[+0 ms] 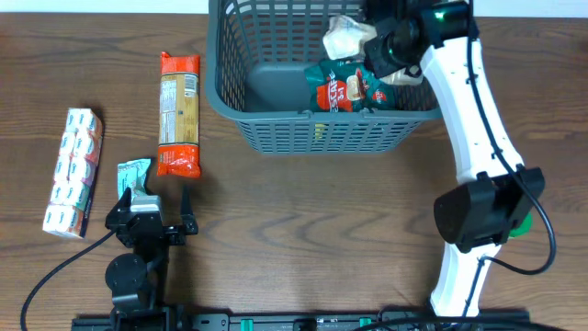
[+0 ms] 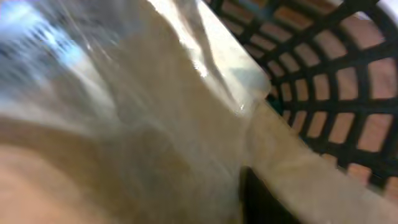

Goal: Pack container
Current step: 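Carry the plastic bag into the basket and open the right gripper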

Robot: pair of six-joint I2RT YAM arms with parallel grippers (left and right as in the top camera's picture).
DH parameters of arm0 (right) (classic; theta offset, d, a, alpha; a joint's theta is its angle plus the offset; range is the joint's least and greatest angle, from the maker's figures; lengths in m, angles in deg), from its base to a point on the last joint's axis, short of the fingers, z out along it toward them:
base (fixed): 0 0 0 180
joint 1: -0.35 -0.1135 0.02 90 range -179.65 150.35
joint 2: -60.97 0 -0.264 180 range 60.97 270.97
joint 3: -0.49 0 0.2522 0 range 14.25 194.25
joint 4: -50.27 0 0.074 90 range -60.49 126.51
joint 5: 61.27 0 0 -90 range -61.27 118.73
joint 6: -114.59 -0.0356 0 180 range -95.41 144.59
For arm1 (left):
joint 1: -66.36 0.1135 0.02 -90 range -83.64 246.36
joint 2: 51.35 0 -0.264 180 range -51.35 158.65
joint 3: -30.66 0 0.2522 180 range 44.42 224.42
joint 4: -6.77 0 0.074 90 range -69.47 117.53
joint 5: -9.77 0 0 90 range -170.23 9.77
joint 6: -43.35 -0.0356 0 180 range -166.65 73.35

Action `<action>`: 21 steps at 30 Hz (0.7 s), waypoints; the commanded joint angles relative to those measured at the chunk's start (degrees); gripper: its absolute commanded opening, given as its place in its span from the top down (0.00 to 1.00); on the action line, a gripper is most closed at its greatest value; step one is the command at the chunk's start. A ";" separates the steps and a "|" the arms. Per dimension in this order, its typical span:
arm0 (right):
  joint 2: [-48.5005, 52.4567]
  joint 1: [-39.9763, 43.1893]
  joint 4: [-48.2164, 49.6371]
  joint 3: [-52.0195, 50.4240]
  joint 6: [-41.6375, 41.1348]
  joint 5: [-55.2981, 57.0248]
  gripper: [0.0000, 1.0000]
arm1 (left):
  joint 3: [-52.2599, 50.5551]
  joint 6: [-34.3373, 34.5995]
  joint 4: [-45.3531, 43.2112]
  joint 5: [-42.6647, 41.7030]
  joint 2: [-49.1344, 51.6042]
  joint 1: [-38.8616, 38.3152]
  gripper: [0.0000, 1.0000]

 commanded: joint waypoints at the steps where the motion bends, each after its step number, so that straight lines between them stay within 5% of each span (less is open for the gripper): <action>1: -1.07 0.04 0.09 0.59 -1.18 -1.07 0.01 | -1.55 -0.76 0.83 -0.15 -0.31 0.20 0.01; 13: -5.64 0.07 -1.40 2.84 -5.55 -0.76 0.01 | -1.55 -0.76 0.81 -0.15 -0.31 0.20 0.01; 21: -15.21 2.58 -5.62 11.74 -22.08 15.69 0.01 | -1.55 -0.76 0.83 -0.15 -0.31 0.20 0.02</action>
